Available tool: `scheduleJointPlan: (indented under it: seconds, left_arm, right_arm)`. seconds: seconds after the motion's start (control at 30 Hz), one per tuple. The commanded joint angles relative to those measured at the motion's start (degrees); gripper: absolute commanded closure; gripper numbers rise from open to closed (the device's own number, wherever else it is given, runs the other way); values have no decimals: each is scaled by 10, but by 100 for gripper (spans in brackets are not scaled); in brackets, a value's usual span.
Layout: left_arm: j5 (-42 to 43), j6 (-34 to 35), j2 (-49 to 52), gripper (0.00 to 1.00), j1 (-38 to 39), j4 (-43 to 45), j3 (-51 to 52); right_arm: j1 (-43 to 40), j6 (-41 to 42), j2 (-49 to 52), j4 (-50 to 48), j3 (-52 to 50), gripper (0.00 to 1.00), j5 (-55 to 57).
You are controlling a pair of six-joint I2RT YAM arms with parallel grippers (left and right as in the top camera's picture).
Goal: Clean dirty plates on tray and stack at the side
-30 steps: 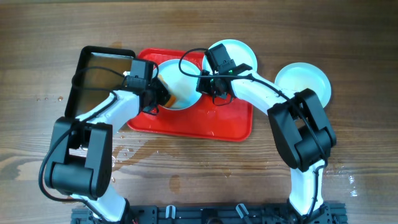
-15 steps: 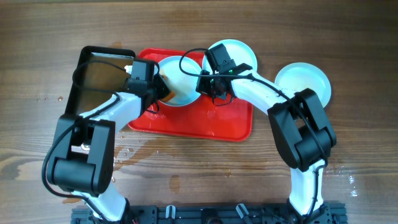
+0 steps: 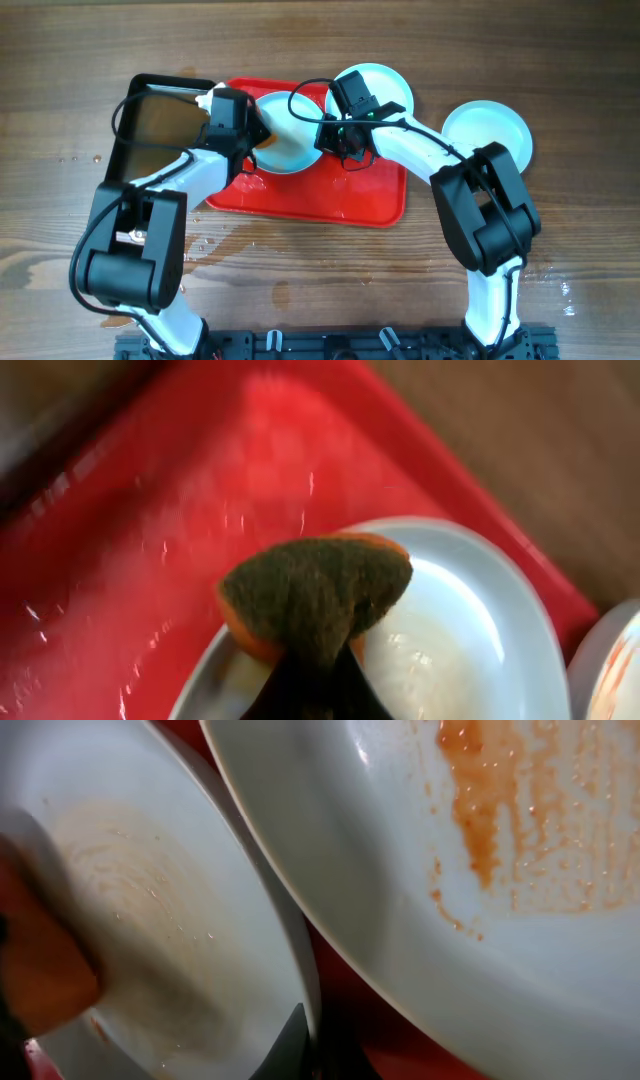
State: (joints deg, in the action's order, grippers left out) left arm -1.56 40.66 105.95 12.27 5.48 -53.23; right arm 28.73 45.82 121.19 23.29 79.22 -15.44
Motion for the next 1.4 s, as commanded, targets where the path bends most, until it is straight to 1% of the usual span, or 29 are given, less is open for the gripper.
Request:
scheduleJointPlan:
  seconds: [0.0,0.13,0.23,0.4,0.43,0.5,0.53,0.67,0.73,0.77,0.8,0.83,0.93,1.07,1.17,1.27,1.37]
  left_arm:
    - [-85,4,-54,96,-4,19,-5]
    - [-95,0,-103,96,-4,11,-5]
    - [-94,1,-148,96,-4,-21,-5]
    - [-76,0,-201,96,-4,-123,-5]
    - [-72,1,-206,96,-4,-146,-5]
    - [-64,1,-208,96,-4,-190,-5]
    - [-60,1,-208,96,-4,-212,-5]
    - [-60,1,-208,96,-4,-280,-4]
    - [-60,1,-208,96,-4,-296,-4]
    - [-60,1,-208,96,-4,-300,-4]
    - [-60,1,-208,96,-4,-302,-4]
    - [-60,1,-208,96,-6,-303,-4]
    - [-59,1,-208,96,-9,-302,-4]
    - [-57,1,-208,96,-20,-306,-4]
    - [-57,1,-208,96,-28,-317,-4]
    - [-57,1,-208,96,-36,-327,-4]
    - [-58,1,-208,96,-38,-328,-4]
  right_arm:
    - [4,-7,22,10,0,96,-6]
    - [4,-6,22,9,0,96,-6]
    - [4,-7,22,9,0,96,-6]
    - [4,-9,22,4,0,96,-5]
    - [4,-9,22,1,0,95,-4]
    - [5,-8,22,-2,0,87,6]
    - [5,-8,22,-3,0,85,8]
    - [7,-7,22,-4,0,85,16]
    - [8,-7,23,-4,0,85,20]
    - [9,-7,25,-5,0,88,20]
    - [10,-7,27,-6,0,94,20]
    - [10,-7,28,-6,0,96,17]
    - [10,-12,27,-5,1,96,-9]
    - [5,-57,17,23,26,96,-39]
    - [0,-98,-13,64,45,96,-21]
    - [-6,-144,-71,103,52,96,9]
    - [-9,-166,-129,130,52,96,41]
